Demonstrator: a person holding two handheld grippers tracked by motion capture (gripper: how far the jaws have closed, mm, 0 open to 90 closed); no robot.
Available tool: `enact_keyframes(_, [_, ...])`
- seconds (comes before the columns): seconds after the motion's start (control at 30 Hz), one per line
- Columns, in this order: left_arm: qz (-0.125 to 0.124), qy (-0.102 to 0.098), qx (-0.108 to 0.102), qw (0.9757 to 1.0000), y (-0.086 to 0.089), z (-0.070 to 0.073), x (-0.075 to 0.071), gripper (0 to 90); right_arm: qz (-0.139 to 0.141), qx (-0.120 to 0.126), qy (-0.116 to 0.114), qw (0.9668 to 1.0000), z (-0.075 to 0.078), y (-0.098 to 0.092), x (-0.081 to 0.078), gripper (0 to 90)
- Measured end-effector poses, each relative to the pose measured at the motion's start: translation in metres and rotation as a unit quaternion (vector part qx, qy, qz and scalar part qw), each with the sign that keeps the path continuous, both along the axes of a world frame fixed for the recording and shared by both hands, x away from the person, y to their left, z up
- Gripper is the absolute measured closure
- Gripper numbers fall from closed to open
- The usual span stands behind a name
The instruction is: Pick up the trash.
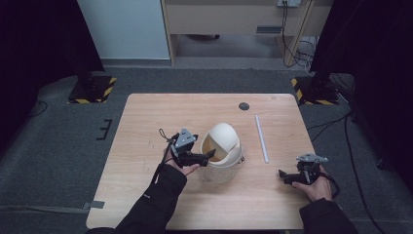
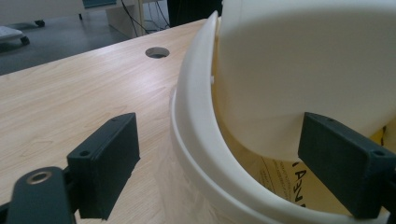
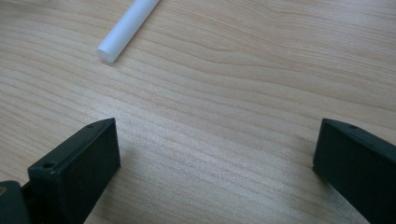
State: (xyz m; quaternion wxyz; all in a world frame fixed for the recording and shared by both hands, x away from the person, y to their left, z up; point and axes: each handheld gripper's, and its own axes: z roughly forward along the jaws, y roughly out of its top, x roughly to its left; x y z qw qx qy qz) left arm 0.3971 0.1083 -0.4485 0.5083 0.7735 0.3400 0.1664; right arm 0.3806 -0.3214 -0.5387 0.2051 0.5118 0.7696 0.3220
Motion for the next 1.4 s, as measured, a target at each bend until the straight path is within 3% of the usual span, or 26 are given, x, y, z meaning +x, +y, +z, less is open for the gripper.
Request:
enact_keyframes(0.07, [-0.001,0.001,-0.002,1.0,-0.001,-0.001,0.0,12.3,-0.002,0.0,-0.001,1.0,0.0,0.0,0.0,3.0])
enact_keyframes(0.13, [-0.001,-0.005,-0.004,1.0,0.002,0.001,-0.003,13.8,-0.007,-0.001,0.003,1.0,0.003,-0.002,0.001,12.2])
enact_keyframes(0.27, [0.005,-0.017,-0.006,0.9998,0.011,0.006,-0.008,14.3,-0.009,0.011,0.003,0.9999,0.007,-0.005,0.0,21.7])
enact_keyframes(0.37, [0.016,-0.028,-0.009,0.9995,0.026,0.012,-0.015,14.4,-0.009,0.009,-0.012,0.9998,0.011,-0.007,0.0,24.2])
enact_keyframes(0.4, [0.025,-0.032,-0.008,0.9992,0.038,0.014,-0.02,14.4,-0.01,0.012,-0.028,0.9995,0.014,-0.007,0.0,24.9])
enact_keyframes(0.43, [0.025,-0.032,-0.008,0.9992,0.038,0.014,-0.02,14.4,-0.01,0.012,-0.028,0.9995,0.014,-0.007,0.0,24.9])
enact_keyframes(0.5, [0.037,-0.031,-0.003,0.9988,0.056,0.014,-0.027,14.4,-0.014,0.014,-0.041,0.999,0.017,-0.006,0.0,25.1])
enact_keyframes(0.63, [0.06,-0.023,0.02,0.9978,0.088,0.005,-0.041,14.3,-0.018,0.018,-0.054,0.9982,0.025,0.0,0.004,24.9])
enact_keyframes(0.77, [0.089,0.004,0.032,0.9955,0.117,-0.013,-0.052,14.6,-0.011,0.016,-0.073,0.9971,0.039,0.011,0.012,31.5])
enact_keyframes(0.93, [0.114,0.029,0.054,0.9917,0.137,-0.036,-0.057,16.0,-0.007,0.023,-0.085,0.9961,0.05,0.033,0.031,41.8])
enact_keyframes(1.07, [0.133,0.048,0.058,0.9883,0.147,-0.046,-0.05,17.0,-0.001,0.012,-0.081,0.9966,0.047,0.049,0.046,47.0])
enact_keyframes(1.17, [0.146,0.049,0.054,0.9866,0.153,-0.048,-0.045,17.8,-0.003,0.006,-0.052,0.9986,0.034,0.059,0.061,51.7])
enact_keyframes(1.3, [0.15,0.058,0.052,0.9855,0.155,-0.052,-0.044,17.8,-0.006,0.004,-0.041,0.9991,0.027,0.06,0.068,54.8])
enact_keyframes(1.4, [0.142,0.061,0.056,0.9863,0.152,-0.053,-0.043,17.8,-0.007,0.004,-0.031,0.9995,0.021,0.064,0.072,57.0])
